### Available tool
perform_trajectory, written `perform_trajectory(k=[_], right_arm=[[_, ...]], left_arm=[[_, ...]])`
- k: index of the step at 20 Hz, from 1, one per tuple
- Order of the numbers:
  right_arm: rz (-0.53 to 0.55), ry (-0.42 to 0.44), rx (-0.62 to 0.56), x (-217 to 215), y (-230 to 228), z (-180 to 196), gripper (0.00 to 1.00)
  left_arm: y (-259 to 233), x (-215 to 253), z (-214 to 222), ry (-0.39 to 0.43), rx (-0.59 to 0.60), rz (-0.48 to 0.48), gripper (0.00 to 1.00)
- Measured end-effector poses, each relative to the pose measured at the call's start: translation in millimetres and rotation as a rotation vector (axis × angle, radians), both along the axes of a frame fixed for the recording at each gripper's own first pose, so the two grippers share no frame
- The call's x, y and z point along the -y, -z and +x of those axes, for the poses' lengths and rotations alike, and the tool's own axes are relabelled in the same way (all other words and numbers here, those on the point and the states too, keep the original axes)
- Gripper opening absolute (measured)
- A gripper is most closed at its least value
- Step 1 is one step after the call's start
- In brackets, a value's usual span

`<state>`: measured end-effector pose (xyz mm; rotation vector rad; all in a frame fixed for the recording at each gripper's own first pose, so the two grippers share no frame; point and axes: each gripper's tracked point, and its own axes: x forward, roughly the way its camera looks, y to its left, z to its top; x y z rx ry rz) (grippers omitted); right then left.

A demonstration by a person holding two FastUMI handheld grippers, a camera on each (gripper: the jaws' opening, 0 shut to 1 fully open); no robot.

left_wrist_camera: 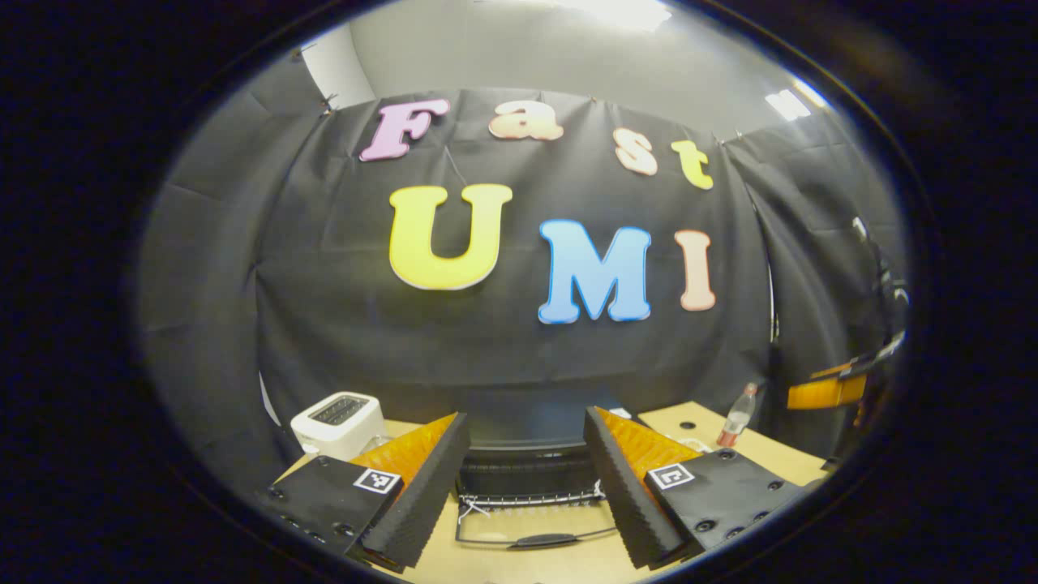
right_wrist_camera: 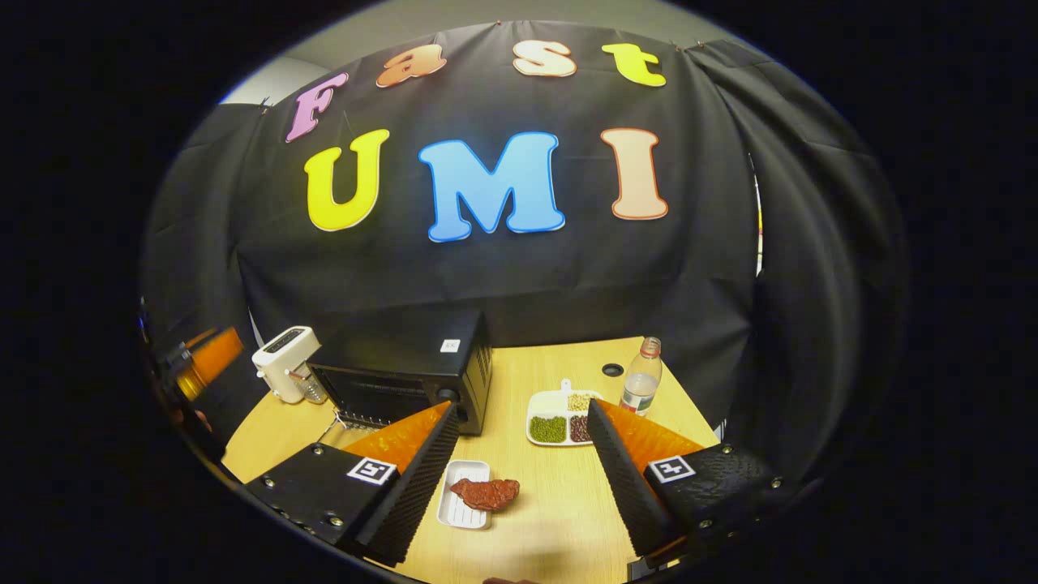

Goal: Open the electric oven with the left hand, put the food in, and close the electric oven.

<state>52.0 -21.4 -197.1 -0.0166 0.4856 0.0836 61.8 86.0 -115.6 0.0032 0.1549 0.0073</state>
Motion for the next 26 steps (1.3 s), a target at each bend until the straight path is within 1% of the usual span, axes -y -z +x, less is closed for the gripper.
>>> perform_trajectory(k=[1, 2, 3, 5, 6, 7, 9, 10, 12, 14, 15, 16, 17, 18, 19, 20, 21, 22, 23, 24, 25, 26], right_arm=[[0.017, 0.003, -0.032, 3.8, 14.4, 2.0, 0.97], [0.037, 0.009, -0.075, 8.0, 33.9, 4.4, 0.97], [0.064, 0.016, -0.127, 12.0, 53.5, 4.6, 0.97], [0.131, 0.016, -0.231, 12.1, 97.4, 8.3, 0.99], [0.165, 0.013, -0.282, 11.0, 116.8, 7.5, 1.00], [0.199, 0.009, -0.328, 8.9, 133.4, 4.6, 1.00], [0.284, -0.015, -0.411, -0.1, 168.1, -0.1, 0.98], [0.327, -0.028, -0.447, -4.8, 181.0, -2.3, 0.95], [0.413, -0.055, -0.501, -15.7, 198.9, -8.5, 0.95], [0.494, -0.082, -0.527, -26.6, 208.1, -10.2, 0.95], [0.512, -0.086, -0.542, -28.8, 214.6, -9.9, 0.95], [0.528, -0.084, -0.552, -31.4, 221.8, -10.0, 0.95], [0.554, -0.083, -0.565, -31.5, 225.3, -8.4, 0.86], [0.593, -0.086, -0.579, -36.4, 225.5, -10.2, 0.71], [0.634, -0.087, -0.590, -40.6, 224.9, -9.5, 0.73], [0.658, -0.091, -0.599, -43.6, 226.9, -9.6, 0.70], [0.678, -0.082, -0.596, -46.2, 230.2, -7.1, 0.69], [0.686, -0.043, -0.606, -37.6, 226.8, -4.7, 0.47], [0.739, -0.043, -0.626, -46.3, 227.6, -1.6, 0.25], [0.789, -0.057, -0.647, -50.2, 217.7, -8.6, 0.25], [0.798, -0.050, -0.645, -44.1, 220.3, 13.5, 0.19], [0.807, -0.056, -0.646, -55.1, 224.8, -2.7, 0.11]], left_arm=[[-11.3, 3.7, 0.1, -0.005, 0.017, -0.008, 0.99], [-20.1, 8.4, 1.0, -0.009, 0.025, -0.014, 0.95], [-25.3, 13.7, 2.8, -0.008, 0.027, -0.016, 0.99], [-29.8, 21.2, 3.8, -0.001, 0.027, 0.013, 0.99], [-30.0, 24.5, 3.3, -0.001, 0.017, 0.030, 0.95], [-28.5, 29.6, 2.9, 0.001, 0.012, 0.043, 0.99], [-33.4, 39.1, 2.4, 0.011, 0.025, 0.057, 0.99], [-34.3, 43.3, 0.6, 0.012, 0.017, 0.060, 0.99], [-31.6, 45.2, -0.7, 0.002, -0.005, 0.069, 0.99], [-31.5, 47.2, 1.2, -0.017, -0.016, 0.057, 0.91], [-32.5, 47.2, 2.7, -0.028, -0.019, 0.046, 0.91], [-32.1, 45.8, 3.6, -0.043, -0.025, 0.040, 0.95], [-30.4, 43.1, 4.0, -0.055, -0.031, 0.043, 0.95], [-31.3, 40.1, 3.9, -0.068, -0.035, 0.052, 0.94], [-31.1, 37.5, 2.2, -0.079, -0.037, 0.059, 0.93], [-33.1, 36.0, 1.8, -0.086, -0.038, 0.063, 0.93], [-33.4, 36.0, 0.0, -0.093, -0.042, 0.065, 0.92], [-32.8, 35.3, -2.0, -0.102, -0.048, 0.067, 0.92], [-29.3, 33.1, -3.3, -0.111, -0.053, 0.068, 0.91], [-27.1, 32.1, -4.3, -0.121, -0.059, 0.067, 0.91], [-25.8, 32.1, -4.6, -0.128, -0.063, 0.063, 0.91], [-25.4, 33.6, -4.9, -0.132, -0.068, 0.059, 0.91]])
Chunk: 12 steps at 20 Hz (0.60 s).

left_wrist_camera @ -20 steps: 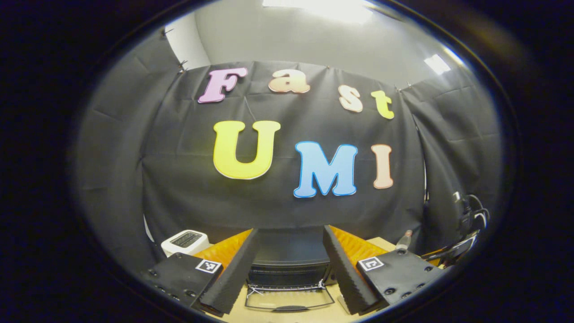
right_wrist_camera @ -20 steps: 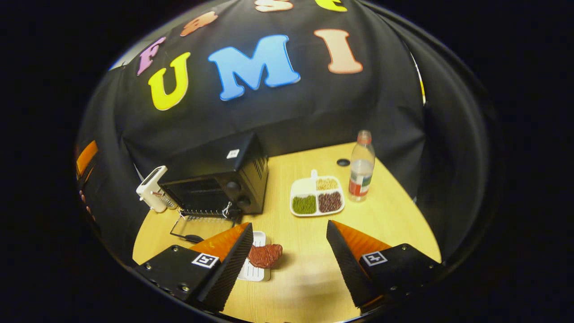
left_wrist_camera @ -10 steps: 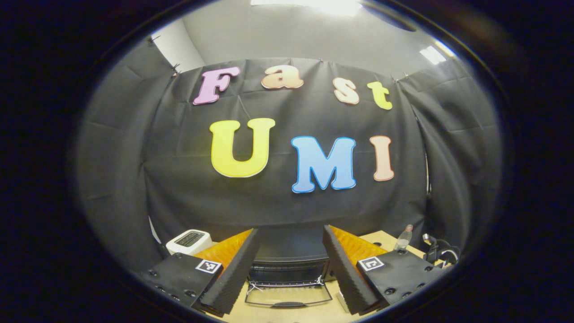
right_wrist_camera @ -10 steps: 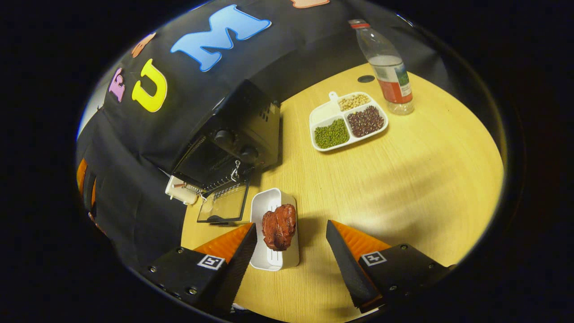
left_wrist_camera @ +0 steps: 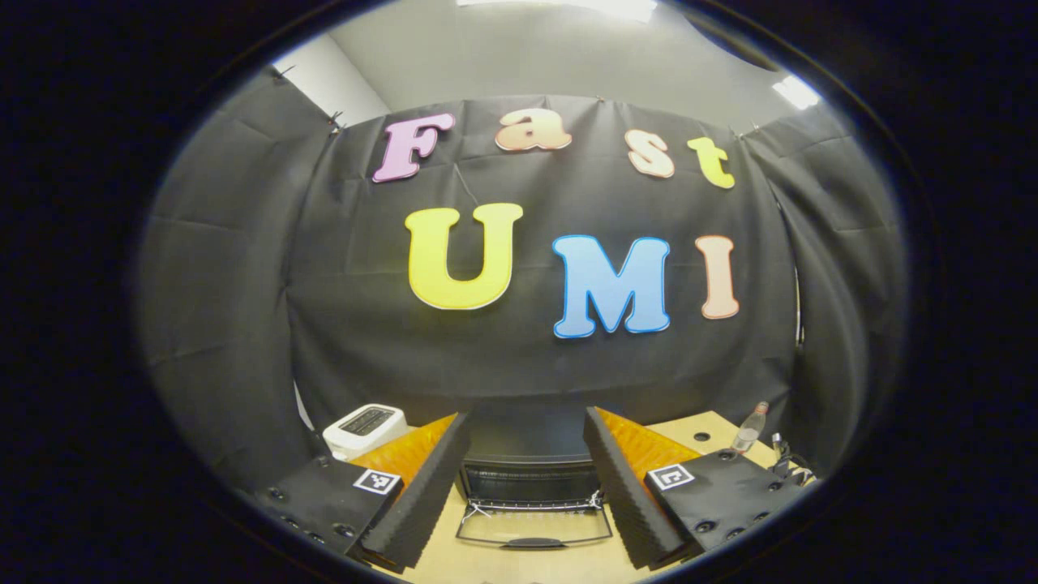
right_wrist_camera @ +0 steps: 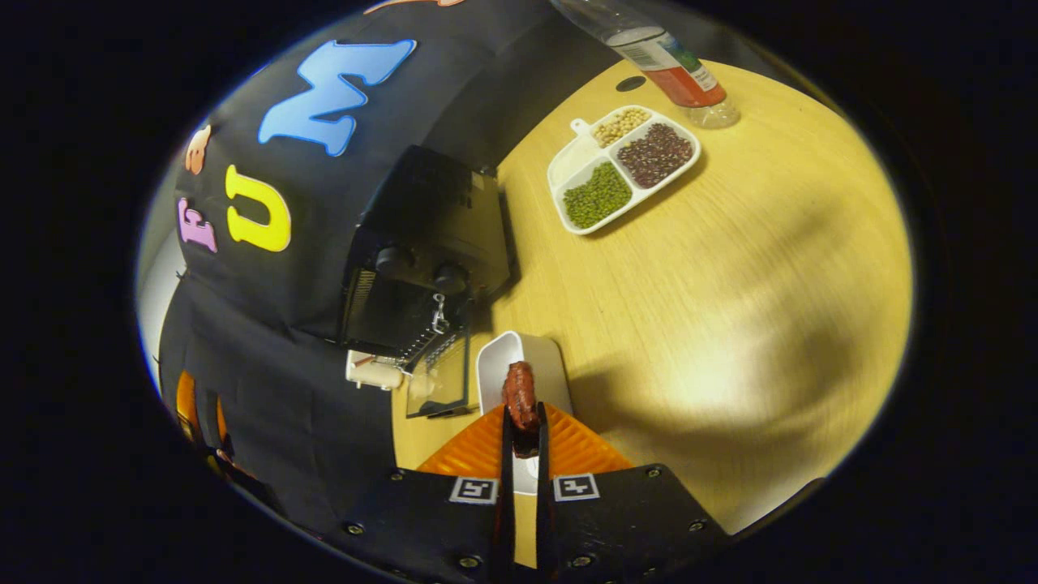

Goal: Open the electric oven with the left hand, put the food in, and close the electric oven.

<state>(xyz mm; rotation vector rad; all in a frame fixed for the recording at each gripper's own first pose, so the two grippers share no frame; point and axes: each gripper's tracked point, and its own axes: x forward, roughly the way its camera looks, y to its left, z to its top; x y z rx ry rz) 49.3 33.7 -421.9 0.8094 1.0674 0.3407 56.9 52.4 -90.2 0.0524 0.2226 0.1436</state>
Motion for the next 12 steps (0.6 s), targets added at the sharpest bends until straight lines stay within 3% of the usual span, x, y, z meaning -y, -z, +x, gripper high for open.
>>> perform_trajectory(k=[5, 7, 10, 11, 12], right_arm=[[-0.013, -0.078, 0.058, -5.4, -26.5, -2.5, 0.10], [0.000, -0.093, 0.081, -5.4, -35.5, -0.1, 0.10], [0.018, -0.067, 0.114, -2.8, -49.6, 1.6, 0.10], [0.014, -0.051, 0.118, -1.0, -53.5, 5.1, 0.04], [0.030, -0.038, 0.118, -2.3, -60.8, 4.3, 0.04]], left_arm=[[-4.9, 3.7, -1.0, -0.019, 0.012, 0.009, 0.91], [-5.9, 7.8, -0.2, -0.017, 0.007, 0.011, 0.96], [-9.6, 16.9, 1.2, 0.010, 0.027, 0.003, 0.99], [-9.7, 18.9, 1.9, 0.023, 0.026, -0.002, 0.99], [-10.0, 20.3, 0.7, 0.035, 0.027, -0.006, 0.99]])
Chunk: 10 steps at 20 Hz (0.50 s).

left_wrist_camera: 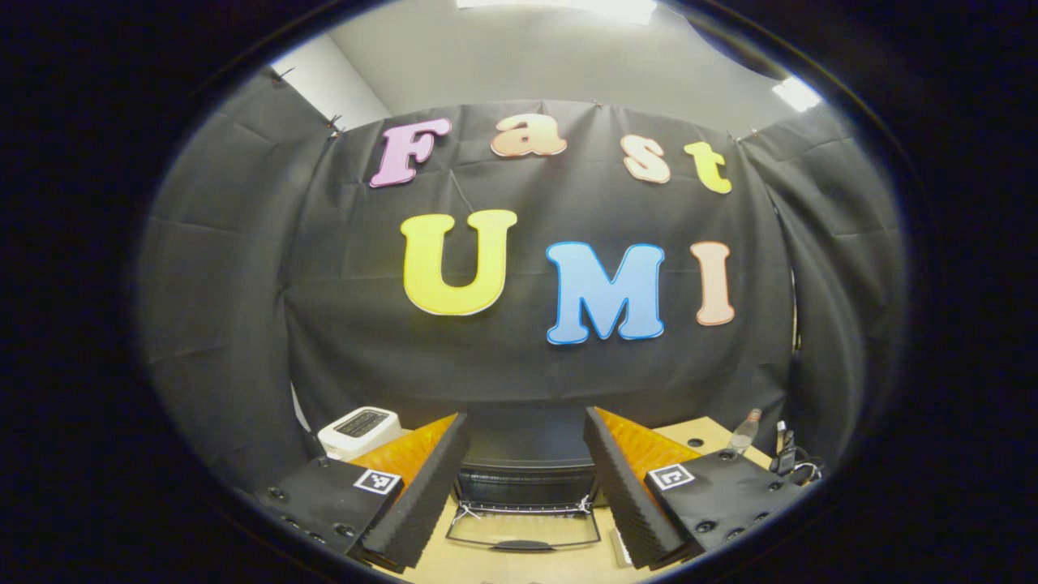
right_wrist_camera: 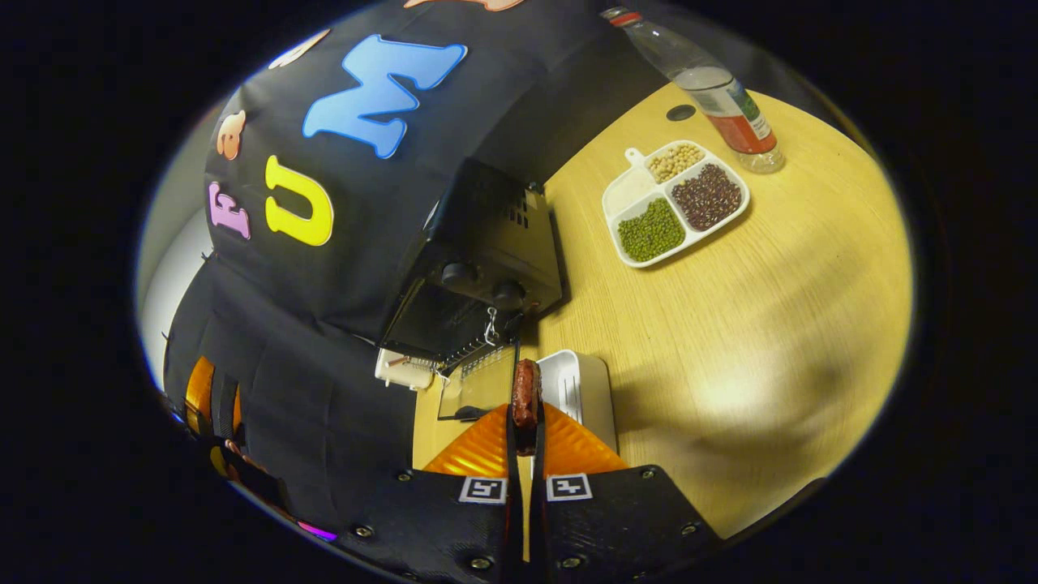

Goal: Open the electric oven with the left hand, put the food in, and close the electric oven.

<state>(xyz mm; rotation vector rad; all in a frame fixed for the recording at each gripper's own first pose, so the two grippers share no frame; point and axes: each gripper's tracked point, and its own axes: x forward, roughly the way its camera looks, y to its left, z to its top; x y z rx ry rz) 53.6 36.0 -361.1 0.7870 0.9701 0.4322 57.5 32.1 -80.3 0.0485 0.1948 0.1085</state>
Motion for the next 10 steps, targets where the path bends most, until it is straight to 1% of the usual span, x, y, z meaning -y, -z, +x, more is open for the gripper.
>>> perform_trajectory(k=[2, 4, 8, 10], right_arm=[[0.034, 0.014, 0.015, -6.7, -13.5, -2.4, 0.04], [0.044, 0.033, 0.032, -16.9, -26.1, -4.4, 0.04], [0.080, 0.054, 0.090, -50.3, -60.1, -7.4, 0.04], [0.096, 0.052, 0.122, -67.5, -77.4, -7.2, 0.04]], left_arm=[[-8.3, -0.3, 0.6, 0.028, 0.022, -0.008, 0.99], [-15.9, 0.8, -2.3, 0.063, 0.030, -0.022, 0.99], [-33.5, -14.5, -8.4, 0.115, 0.071, 0.002, 0.99], [-38.0, -20.1, -12.7, 0.142, 0.085, -0.011, 0.99]])
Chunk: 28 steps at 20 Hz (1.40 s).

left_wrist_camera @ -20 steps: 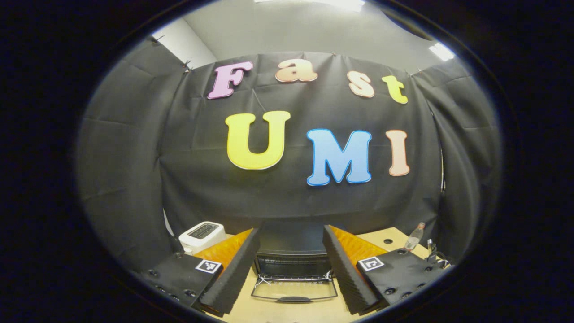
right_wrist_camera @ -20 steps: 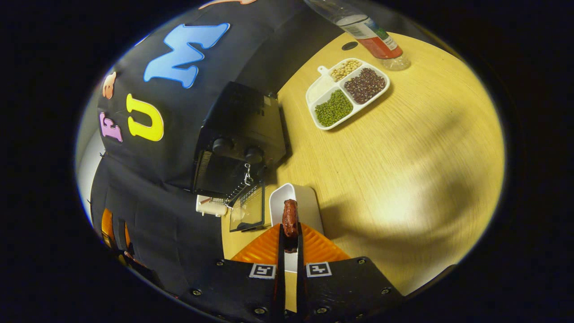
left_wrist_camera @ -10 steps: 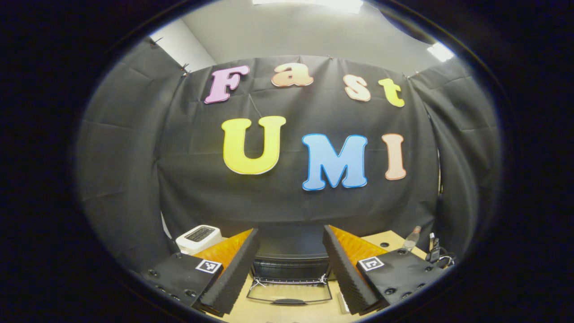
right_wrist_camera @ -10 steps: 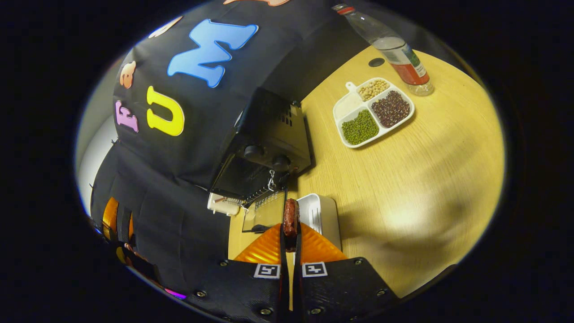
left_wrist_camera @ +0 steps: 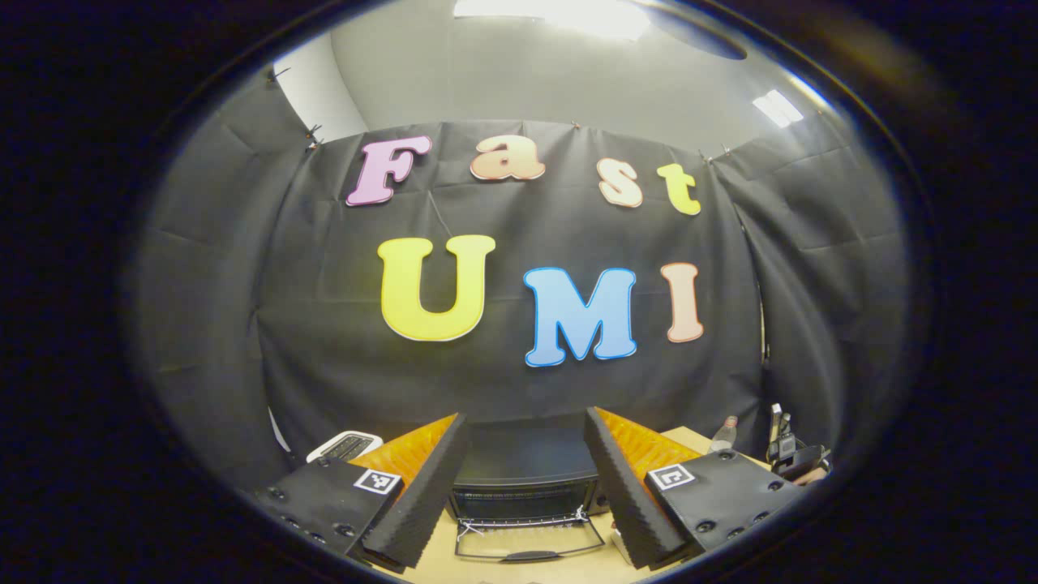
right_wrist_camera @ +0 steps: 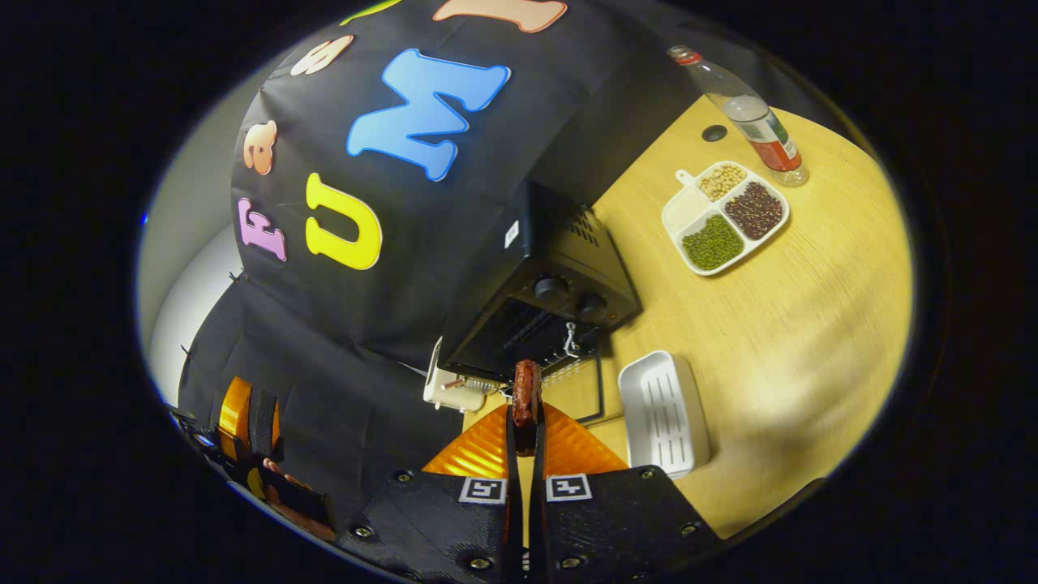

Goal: Open the electric oven with the left hand, put the food in, and close the electric oven.

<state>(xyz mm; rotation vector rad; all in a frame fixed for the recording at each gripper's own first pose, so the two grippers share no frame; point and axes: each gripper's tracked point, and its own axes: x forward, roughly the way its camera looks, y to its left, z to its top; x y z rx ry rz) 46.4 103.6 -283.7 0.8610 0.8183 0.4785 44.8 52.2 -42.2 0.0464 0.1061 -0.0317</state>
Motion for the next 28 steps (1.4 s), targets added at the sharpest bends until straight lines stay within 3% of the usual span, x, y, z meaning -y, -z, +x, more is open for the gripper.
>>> perform_trajectory(k=[6, 11, 13, 15, 25, 26, 28], right_arm=[[0.033, -0.024, 0.064, -48.8, -34.2, 4.6, 0.04], [0.038, -0.004, 0.078, -82.8, -32.4, 16.7, 0.04], [0.037, 0.015, 0.072, -93.1, -27.9, 22.9, 0.04], [0.047, 0.041, 0.067, -102.8, -24.0, 32.5, 0.04], [0.063, 0.160, -0.032, -145.4, 49.6, 96.8, 0.04], [0.072, 0.179, -0.040, -151.0, 55.8, 102.0, 0.04], [0.095, 0.224, -0.066, -157.5, 68.3, 112.6, 0.04]], left_arm=[[4.4, -39.6, -14.0, 0.007, -0.016, -0.033, 0.99], [11.1, -85.1, -27.5, -0.011, -0.034, -0.030, 0.99], [9.0, -100.7, -31.5, -0.028, -0.034, -0.029, 0.91], [8.5, -114.8, -34.6, -0.045, -0.038, -0.027, 0.99], [23.4, -156.2, -51.1, -0.103, -0.099, -0.009, 0.99], [23.5, -160.0, -51.2, -0.109, -0.102, -0.009, 0.95], [24.1, -167.1, -52.0, -0.119, -0.106, -0.004, 0.99]])
